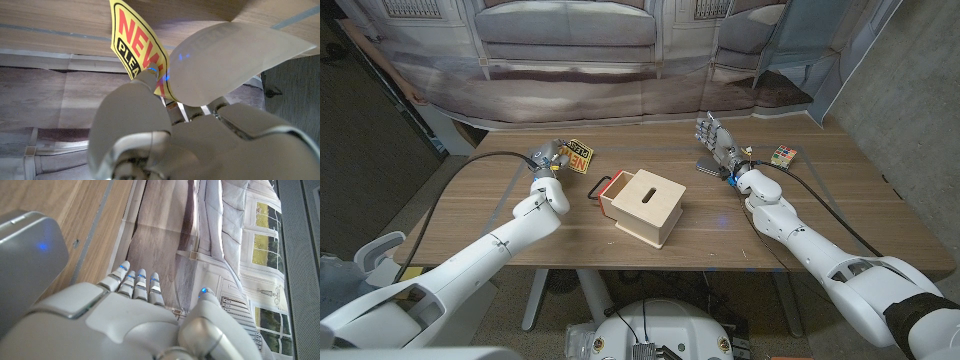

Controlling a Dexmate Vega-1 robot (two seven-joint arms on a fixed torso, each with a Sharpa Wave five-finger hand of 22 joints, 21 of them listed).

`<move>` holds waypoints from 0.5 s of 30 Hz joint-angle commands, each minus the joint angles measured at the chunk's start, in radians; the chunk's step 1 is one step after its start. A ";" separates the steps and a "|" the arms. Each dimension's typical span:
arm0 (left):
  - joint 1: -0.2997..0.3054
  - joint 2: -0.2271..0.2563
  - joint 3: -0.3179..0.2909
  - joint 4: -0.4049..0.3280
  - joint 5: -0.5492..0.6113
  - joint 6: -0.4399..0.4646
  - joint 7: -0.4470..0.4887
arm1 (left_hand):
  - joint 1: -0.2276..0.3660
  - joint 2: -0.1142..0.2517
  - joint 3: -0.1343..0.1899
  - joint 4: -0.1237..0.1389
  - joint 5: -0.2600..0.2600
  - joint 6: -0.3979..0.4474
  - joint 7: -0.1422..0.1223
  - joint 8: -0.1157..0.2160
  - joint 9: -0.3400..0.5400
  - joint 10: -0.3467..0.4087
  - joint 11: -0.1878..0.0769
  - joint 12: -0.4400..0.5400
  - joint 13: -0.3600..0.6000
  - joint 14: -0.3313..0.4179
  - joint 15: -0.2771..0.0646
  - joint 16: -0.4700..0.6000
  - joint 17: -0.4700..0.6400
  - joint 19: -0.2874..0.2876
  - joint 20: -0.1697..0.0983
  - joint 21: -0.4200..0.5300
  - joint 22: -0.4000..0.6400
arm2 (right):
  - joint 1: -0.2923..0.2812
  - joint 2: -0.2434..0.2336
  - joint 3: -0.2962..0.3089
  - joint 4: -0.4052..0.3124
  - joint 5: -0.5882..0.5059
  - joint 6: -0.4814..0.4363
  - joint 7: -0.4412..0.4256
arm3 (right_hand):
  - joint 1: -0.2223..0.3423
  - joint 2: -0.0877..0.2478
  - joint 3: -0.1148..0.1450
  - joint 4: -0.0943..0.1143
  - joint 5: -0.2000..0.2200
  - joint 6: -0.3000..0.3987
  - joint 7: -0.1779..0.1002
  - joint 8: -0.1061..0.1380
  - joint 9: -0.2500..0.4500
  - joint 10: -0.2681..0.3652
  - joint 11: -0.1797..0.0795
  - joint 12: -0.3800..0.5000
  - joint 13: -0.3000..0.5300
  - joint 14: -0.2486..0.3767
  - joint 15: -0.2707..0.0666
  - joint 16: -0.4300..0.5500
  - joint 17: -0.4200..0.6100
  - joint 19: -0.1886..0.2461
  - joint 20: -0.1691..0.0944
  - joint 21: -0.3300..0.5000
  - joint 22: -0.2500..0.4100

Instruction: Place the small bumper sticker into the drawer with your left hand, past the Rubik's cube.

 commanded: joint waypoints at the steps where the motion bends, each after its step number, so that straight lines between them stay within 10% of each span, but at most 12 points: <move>1: -0.001 0.019 0.002 -0.030 0.012 0.016 -0.016 | 0.003 -0.006 0.002 0.004 -0.001 0.009 -0.002 0.002 0.003 0.008 -0.003 -0.006 0.003 0.006 -0.075 -0.004 0.002 -0.001 0.005 0.005 0.001 | 0.002 0.003 0.001 0.002 -0.001 0.001 -0.006 | -0.001 0.012 -0.001 -0.004 0.000 0.010 0.001 0.002 0.004 0.009 -0.004 -0.003 0.002 0.008 0.004 0.000 0.003 0.008 0.000 -0.002 0.005; 15: 0.007 0.051 -0.004 -0.076 0.019 0.032 -0.048 | 0.003 -0.006 0.003 0.006 -0.001 0.008 -0.004 -0.002 0.003 0.007 0.001 -0.010 0.003 -0.002 -0.080 -0.010 0.004 -0.011 0.000 0.002 0.002 | -0.004 -0.003 0.000 -0.015 -0.007 -0.002 -0.017 | -0.001 0.014 -0.002 -0.005 0.000 0.011 0.001 0.003 0.004 0.012 -0.004 -0.002 0.002 0.011 0.004 0.000 0.004 0.009 0.000 -0.003 0.005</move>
